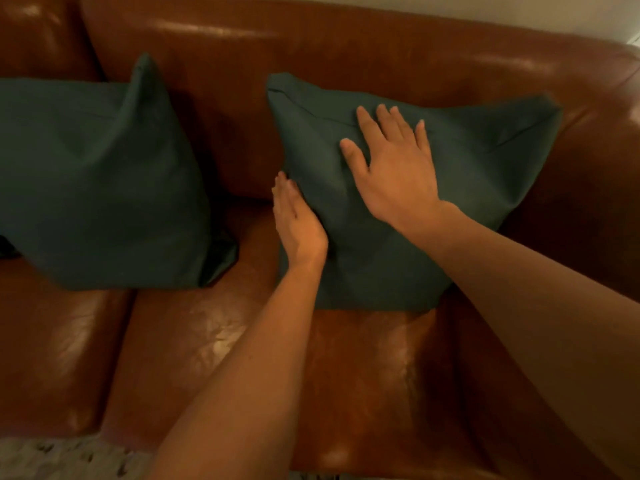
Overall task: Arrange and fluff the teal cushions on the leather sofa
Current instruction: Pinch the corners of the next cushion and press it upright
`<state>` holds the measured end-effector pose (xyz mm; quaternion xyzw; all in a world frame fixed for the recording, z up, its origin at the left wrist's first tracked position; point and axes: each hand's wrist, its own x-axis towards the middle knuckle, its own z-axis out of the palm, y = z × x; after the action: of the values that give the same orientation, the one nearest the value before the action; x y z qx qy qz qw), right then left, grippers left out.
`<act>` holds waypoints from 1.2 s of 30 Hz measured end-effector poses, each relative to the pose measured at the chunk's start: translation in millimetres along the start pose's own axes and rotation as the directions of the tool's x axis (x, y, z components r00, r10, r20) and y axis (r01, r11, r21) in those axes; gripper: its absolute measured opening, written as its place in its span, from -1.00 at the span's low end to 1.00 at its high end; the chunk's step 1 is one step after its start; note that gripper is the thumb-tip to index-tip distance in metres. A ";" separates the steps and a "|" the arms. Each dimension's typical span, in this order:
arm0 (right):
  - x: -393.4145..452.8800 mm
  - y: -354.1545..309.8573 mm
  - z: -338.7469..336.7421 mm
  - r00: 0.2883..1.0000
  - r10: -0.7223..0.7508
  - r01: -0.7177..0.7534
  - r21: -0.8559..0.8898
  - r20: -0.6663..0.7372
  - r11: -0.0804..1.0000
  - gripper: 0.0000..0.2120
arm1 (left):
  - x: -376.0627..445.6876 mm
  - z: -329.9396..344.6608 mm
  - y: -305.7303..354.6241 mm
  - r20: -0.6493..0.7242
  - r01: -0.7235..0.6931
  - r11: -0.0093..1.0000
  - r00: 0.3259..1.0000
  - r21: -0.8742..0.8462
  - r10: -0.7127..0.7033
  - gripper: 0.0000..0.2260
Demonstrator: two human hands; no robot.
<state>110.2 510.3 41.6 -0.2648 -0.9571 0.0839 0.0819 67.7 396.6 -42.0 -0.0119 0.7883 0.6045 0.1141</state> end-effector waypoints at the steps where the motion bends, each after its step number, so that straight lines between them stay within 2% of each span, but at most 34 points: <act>1: 0.2 1.3 0.6 1.000 0.004 -0.004 0.006 -0.003 1.000 -0.41 | 0.3 2.0 -5.2 -0.060 0.028 1.000 0.998 0.005 -0.027 -0.58; 3: 0.1 2.1 1.4 1.000 0.012 -0.012 0.033 -0.003 0.999 -0.42 | -0.4 0.3 -22.1 -0.107 0.100 0.995 0.989 0.008 -0.099 -0.57; 6: -1.1 2.1 3.3 1.000 0.016 -0.016 0.067 0.001 0.998 -0.42 | -6.0 -10.0 -58.6 -0.025 0.253 0.966 0.967 -0.056 -0.255 -0.54; 9: -1.1 0.4 3.2 1.000 0.027 -0.027 0.076 0.004 0.997 -0.42 | -0.2 -24.8 -92.3 0.105 0.539 0.841 0.839 -0.033 -0.534 -0.37; 10: -1.2 -0.5 2.8 1.000 0.030 -0.030 0.079 0.006 0.996 -0.43 | 5.5 -30.8 -99.9 0.138 0.596 0.803 0.798 -0.031 -0.587 -0.32; 11: -0.9 -1.1 2.6 1.000 0.029 -0.029 0.082 0.005 0.996 -0.43 | 10.1 -34.3 -97.4 0.157 0.611 0.790 0.785 -0.041 -0.599 -0.29; 13: -1.5 -1.1 1.7 1.000 0.025 -0.025 0.085 0.001 0.996 -0.43 | 30.0 -37.2 -89.6 0.201 0.520 0.850 0.844 -0.083 -0.497 -0.27; 15: -2.4 -1.0 1.9 1.000 0.023 -0.023 0.092 -0.003 0.995 -0.43 | 51.7 -32.3 -54.6 0.170 0.338 0.912 0.937 -0.231 -0.304 -0.43; 18: -0.7 -0.6 2.4 0.999 0.033 -0.032 0.104 -0.005 0.994 -0.43 | 69.1 -17.1 -13.2 0.151 0.141 0.963 0.983 -0.229 -0.108 -0.56; 20: 0.2 0.1 2.7 0.999 0.040 -0.039 0.105 -0.009 0.994 -0.44 | 52.4 -14.0 -32.7 0.159 0.195 0.967 0.973 -0.165 -0.169 -0.54; 21: 0.0 0.4 3.4 0.999 0.042 -0.041 0.106 -0.012 0.993 -0.44 | 39.3 -15.2 -46.0 0.147 0.277 0.947 0.956 -0.162 -0.254 -0.52; 23: -2.1 1.1 5.5 0.999 0.037 -0.034 0.111 -0.022 0.993 -0.45 | 19.2 -21.2 -85.0 0.109 0.472 0.865 0.882 -0.172 -0.459 -0.49; 25: -3.5 1.1 9.3 0.999 0.028 -0.022 0.118 -0.043 0.993 -0.45 | 9.8 -22.9 -104.7 0.161 0.550 0.817 0.835 -0.176 -0.527 -0.52; 29: -3.7 0.6 10.8 0.998 0.038 -0.032 0.125 -0.049 0.992 -0.45 | -4.3 -22.7 -122.2 0.168 0.654 0.717 0.755 -0.240 -0.633 -0.49; 31: -3.6 1.7 11.2 0.998 0.033 -0.027 0.123 -0.050 0.992 -0.44 | -11.9 -25.8 -131.4 0.160 0.644 0.731 0.765 -0.225 -0.624 -0.51; 33: -4.3 2.1 11.8 0.999 0.028 -0.022 0.127 -0.047 0.992 -0.44 | -17.1 -30.1 -141.0 0.135 0.572 0.811 0.819 -0.120 -0.558 -0.50; 36: -5.5 0.7 9.9 0.999 0.028 -0.024 0.121 -0.035 0.992 -0.44 | -19.4 -47.4 -158.6 0.112 0.421 0.875 0.883 0.238 -0.455 -0.52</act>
<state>113.3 506.8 31.2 -0.2733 -0.9451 0.1379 0.1145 103.6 306.3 -177.4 -0.1287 0.8112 0.4765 0.3134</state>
